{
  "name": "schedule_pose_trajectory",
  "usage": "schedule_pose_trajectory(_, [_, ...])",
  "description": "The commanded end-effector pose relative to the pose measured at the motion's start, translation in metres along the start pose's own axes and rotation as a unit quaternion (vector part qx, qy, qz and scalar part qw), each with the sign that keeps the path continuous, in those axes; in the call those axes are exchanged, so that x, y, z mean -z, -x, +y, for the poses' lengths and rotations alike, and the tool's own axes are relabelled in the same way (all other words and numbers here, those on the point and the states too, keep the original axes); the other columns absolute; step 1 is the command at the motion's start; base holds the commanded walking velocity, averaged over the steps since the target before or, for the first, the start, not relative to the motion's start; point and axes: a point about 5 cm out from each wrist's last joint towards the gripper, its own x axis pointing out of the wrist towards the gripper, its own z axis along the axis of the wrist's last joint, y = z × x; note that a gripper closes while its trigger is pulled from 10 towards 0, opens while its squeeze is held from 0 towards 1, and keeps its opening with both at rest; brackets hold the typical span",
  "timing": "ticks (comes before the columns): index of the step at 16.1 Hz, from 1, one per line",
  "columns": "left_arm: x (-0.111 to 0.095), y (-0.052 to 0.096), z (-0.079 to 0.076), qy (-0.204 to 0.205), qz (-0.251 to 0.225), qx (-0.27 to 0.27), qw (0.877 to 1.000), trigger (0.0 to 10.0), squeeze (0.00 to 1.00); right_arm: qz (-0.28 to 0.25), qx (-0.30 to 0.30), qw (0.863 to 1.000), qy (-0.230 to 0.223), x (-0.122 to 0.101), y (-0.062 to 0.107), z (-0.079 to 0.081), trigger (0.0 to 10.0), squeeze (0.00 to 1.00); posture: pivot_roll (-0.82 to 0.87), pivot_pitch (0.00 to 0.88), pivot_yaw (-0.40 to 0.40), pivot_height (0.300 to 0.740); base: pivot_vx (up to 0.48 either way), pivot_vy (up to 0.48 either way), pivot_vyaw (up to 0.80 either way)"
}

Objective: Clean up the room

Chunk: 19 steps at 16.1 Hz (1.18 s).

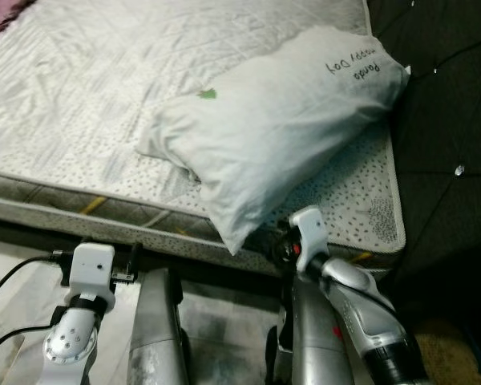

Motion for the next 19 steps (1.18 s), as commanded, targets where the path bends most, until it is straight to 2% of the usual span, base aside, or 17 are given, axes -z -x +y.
schedule_pose_trajectory(1, [0.013, 0.001, 0.001, 0.0, 0.016, -0.002, 1.0, 10.0, 0.0, 0.021, 0.014, 0.999, -0.033, 0.003, -0.003, 0.001, 10.0, 0.0, 0.08, 0.21, -0.023, 0.537, 0.0, 0.0, 0.0])
schedule_pose_trajectory(2, [0.016, 0.0, 0.001, 0.0, 0.018, -0.001, 1.0, 10.0, 0.0, 0.022, 0.022, 0.999, -0.035, 0.001, -0.006, 0.002, 10.0, 0.0, 0.08, 0.211, -0.022, 0.537, 0.0, 0.0, 0.0])
schedule_pose_trajectory(4, [0.03, -0.006, 0.005, 0.0, 0.032, -0.001, 0.999, 10.0, 0.0, 0.003, 0.059, 0.995, -0.078, -0.014, -0.02, 0.005, 10.0, 0.0, 0.08, 0.214, -0.019, 0.537, 0.0, 0.0, 0.0])
schedule_pose_trajectory(6, [0.038, -0.008, 0.008, 0.0, 0.041, -0.001, 0.999, 10.0, 0.0, -0.001, 0.051, 0.992, -0.12, -0.024, -0.027, 0.008, 10.0, 0.0, 0.08, 0.215, -0.019, 0.537, 0.0, 0.0, 0.0])
schedule_pose_trajectory(9, [0.061, -0.012, 0.02, 0.0, 0.065, -0.006, 0.998, 10.0, 0.0, 0.029, -0.056, 0.991, -0.114, -0.031, -0.028, 0.023, 10.0, 0.0, 0.1, 0.218, -0.024, 0.537, 0.0, 0.0, 0.0])
schedule_pose_trajectory(10, [0.071, -0.013, 0.024, 0.001, 0.082, -0.01, 0.997, 10.0, 0.0, 0.051, -0.081, 0.988, -0.124, -0.027, -0.025, 0.022, 10.0, 0.0, 0.1, 0.217, -0.025, 0.537, 0.0, 0.0, 0.0])
schedule_pose_trajectory(12, [0.086, -0.016, 0.025, 0.007, 0.119, -0.012, 0.993, 10.0, 0.0, 0.052, -0.075, 0.986, -0.14, -0.029, -0.028, 0.019, 10.0, 0.0, 0.09, 0.215, -0.022, 0.537, 0.0, 0.0, 0.0])
schedule_pose_trajectory(15, [0.094, -0.018, 0.028, 0.011, 0.146, -0.005, 0.989, 10.0, 0.0, 0.03, -0.093, 0.979, -0.181, -0.044, -0.039, 0.026, 10.0, 0.0, 0.1, 0.211, -0.011, 0.537, 0.0, 0.0, 0.0])
schedule_pose_trajectory(17, [0.099, -0.015, 0.036, 0.0, 0.165, -0.007, 0.986, 10.0, 0.0, -0.026, -0.073, 0.976, -0.203, -0.064, -0.052, 0.027, 10.0, 0.0, 0.12, 0.214, 0.001, 0.537, 0.0, 0.0, 0.0])
schedule_pose_trajectory(19, [0.103, -0.01, 0.049, -0.006, 0.177, -0.028, 0.984, 10.0, 0.0, -0.028, -0.078, 0.974, -0.21, -0.069, -0.059, 0.028, 10.0, 0.0, 0.14, 0.217, 0.004, 0.537, 0.0, 0.0, 0.0])
